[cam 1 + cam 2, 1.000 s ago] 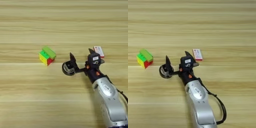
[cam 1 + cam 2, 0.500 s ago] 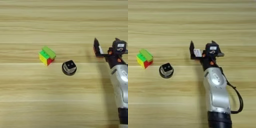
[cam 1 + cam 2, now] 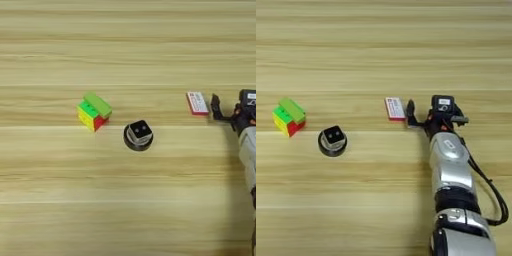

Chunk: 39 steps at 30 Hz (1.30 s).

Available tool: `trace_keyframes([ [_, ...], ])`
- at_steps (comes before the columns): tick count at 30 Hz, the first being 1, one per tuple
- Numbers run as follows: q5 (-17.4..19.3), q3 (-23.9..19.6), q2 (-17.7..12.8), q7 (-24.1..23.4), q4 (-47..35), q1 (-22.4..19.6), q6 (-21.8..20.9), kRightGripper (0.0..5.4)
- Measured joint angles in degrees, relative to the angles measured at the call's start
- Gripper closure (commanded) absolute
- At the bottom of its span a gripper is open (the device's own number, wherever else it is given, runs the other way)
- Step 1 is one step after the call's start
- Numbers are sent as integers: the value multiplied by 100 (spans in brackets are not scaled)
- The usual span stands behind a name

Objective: Move the objects on the table

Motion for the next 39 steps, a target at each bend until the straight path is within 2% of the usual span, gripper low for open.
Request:
trace_keyframes([
  [18,-82,46,-277,33,1649,-550,-731,4],
  [26,-210,163,-307,54,2180,-849,-893,4],
  [39,-313,312,-306,140,2599,-1116,-1009,4],
])
